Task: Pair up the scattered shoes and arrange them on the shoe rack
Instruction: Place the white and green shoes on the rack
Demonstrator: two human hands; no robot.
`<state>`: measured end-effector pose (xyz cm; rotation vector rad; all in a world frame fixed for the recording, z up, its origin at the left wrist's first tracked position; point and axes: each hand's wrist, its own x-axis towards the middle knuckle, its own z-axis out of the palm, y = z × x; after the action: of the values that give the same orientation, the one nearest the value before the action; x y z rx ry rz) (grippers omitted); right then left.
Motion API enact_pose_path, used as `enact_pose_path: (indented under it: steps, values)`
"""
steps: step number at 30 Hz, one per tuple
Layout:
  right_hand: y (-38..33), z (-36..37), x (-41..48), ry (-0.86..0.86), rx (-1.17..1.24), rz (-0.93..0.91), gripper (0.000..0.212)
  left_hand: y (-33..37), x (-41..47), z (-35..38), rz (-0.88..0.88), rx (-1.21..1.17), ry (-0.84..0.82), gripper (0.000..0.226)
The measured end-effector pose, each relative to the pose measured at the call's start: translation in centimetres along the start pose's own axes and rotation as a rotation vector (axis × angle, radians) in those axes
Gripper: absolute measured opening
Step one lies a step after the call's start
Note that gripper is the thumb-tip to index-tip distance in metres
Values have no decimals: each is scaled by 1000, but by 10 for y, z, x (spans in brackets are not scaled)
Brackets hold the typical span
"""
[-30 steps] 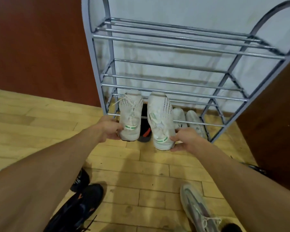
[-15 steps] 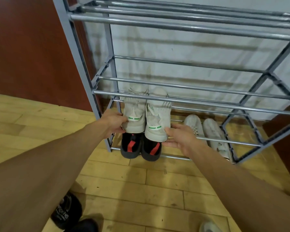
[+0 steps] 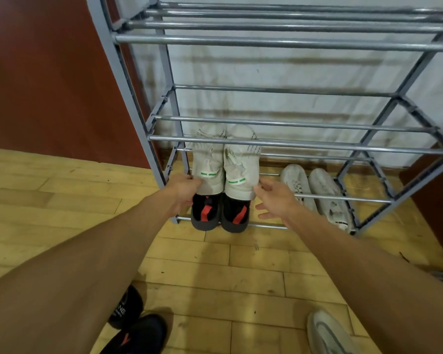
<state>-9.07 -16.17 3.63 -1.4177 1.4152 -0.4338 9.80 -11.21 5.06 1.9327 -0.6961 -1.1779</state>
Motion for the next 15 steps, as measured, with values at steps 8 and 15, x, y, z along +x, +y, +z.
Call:
enact_pose_path:
  steps: [8, 15]
  values:
    - [40, -48, -82, -171, -378, 112, 46, -22, -77, 37, -11, 93, -36, 11]
    - [114, -93, -142, -216, -688, 282, 42, -54, -147, 129, 91, 453, -445, 27]
